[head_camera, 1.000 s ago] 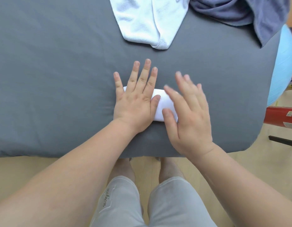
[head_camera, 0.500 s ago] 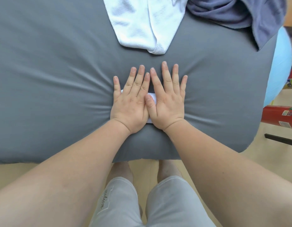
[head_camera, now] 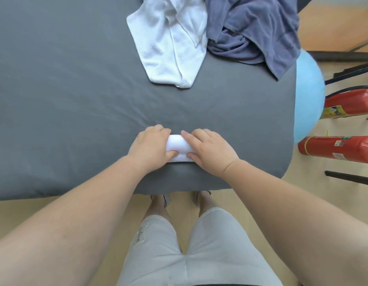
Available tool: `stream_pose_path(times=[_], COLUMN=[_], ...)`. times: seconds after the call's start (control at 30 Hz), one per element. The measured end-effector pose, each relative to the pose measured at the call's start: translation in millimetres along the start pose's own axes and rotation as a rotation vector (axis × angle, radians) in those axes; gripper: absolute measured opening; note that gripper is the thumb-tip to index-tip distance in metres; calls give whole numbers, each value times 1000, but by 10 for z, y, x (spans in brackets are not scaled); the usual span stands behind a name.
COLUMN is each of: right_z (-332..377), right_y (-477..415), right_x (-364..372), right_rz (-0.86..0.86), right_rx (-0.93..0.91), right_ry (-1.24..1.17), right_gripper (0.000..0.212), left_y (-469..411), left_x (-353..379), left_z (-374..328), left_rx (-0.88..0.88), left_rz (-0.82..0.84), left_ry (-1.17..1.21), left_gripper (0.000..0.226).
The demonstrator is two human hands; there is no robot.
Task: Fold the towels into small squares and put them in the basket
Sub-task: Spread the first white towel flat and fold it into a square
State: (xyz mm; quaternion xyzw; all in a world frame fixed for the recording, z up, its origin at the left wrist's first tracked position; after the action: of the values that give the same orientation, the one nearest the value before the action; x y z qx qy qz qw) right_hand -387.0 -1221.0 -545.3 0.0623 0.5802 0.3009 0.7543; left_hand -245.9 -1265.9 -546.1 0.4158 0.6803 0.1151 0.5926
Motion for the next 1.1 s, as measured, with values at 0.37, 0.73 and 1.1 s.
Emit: stream_pose_path(times=[0.37,0.73,1.1], right_z=[407,1123,2820], right_y=[794,1006,-30], right_x=[-1413,-2520,-2472], right_rz=[169,-206,-241], right_rx=[-91,-79,75], right_ry=[-321,-913,-1125], right_gripper=[39,42,35], left_y=[1412,2537,3140], left_x=[-811,-1821,-2198], left_z=[-260,-73,1883], left_rx=[-232,5,85], left_rz=[-58,-540,-525], left_ry=[736,1202,1118], left_gripper=[32,53,22])
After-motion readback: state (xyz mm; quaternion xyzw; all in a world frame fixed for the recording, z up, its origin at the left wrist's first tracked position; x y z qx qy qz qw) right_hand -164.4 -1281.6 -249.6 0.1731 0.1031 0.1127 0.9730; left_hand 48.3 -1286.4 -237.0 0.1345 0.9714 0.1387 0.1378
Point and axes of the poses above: each hand's wrist, its own y-axis away from the middle knuckle, its own x-axis out of the palm, z = x × y, the point moved 7 cm from there along -y, towards the middle knuckle, and after that the axes turned 4 degrees about z, right-handed, at the moved point
